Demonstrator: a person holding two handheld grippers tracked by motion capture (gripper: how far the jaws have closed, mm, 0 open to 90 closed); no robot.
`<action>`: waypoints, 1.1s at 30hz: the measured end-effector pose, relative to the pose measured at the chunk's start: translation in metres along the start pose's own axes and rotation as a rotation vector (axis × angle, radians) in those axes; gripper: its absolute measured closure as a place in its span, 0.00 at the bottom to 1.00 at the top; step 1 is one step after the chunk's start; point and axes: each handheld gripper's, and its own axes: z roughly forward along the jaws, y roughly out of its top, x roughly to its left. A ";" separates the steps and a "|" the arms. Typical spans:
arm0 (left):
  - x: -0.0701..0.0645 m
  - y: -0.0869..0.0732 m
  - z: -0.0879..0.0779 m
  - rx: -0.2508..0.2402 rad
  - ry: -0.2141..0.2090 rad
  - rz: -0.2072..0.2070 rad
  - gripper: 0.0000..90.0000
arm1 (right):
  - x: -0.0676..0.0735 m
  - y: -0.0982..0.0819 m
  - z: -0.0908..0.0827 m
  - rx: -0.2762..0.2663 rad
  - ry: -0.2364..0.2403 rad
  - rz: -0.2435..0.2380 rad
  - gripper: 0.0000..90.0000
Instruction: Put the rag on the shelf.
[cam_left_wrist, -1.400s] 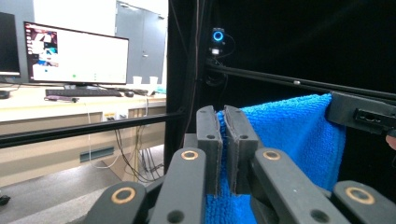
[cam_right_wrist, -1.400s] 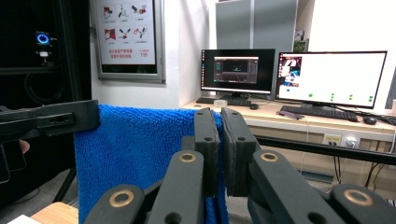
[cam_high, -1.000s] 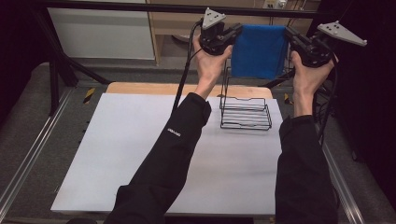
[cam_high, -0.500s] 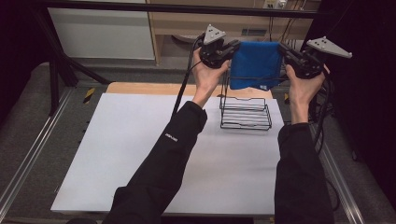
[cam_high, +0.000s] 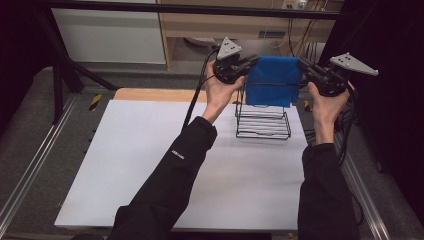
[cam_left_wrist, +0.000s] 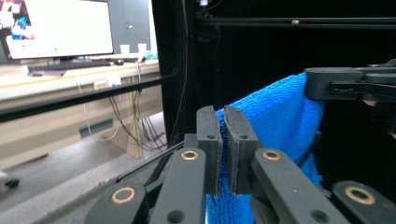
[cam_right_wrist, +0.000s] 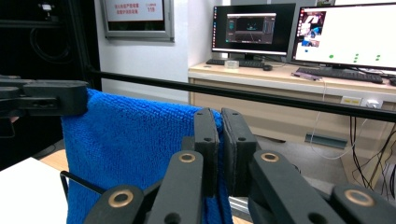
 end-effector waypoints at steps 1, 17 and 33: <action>-0.001 0.001 -0.001 0.001 -0.003 0.006 0.95 | 0.000 0.000 -0.001 -0.002 0.001 -0.006 0.96; -0.014 0.000 -0.013 0.063 -0.056 0.017 0.94 | 0.007 0.004 -0.021 0.025 0.020 -0.041 0.95; -0.026 -0.024 -0.021 0.219 -0.084 0.022 0.90 | 0.012 -0.018 -0.036 0.159 0.063 -0.040 0.94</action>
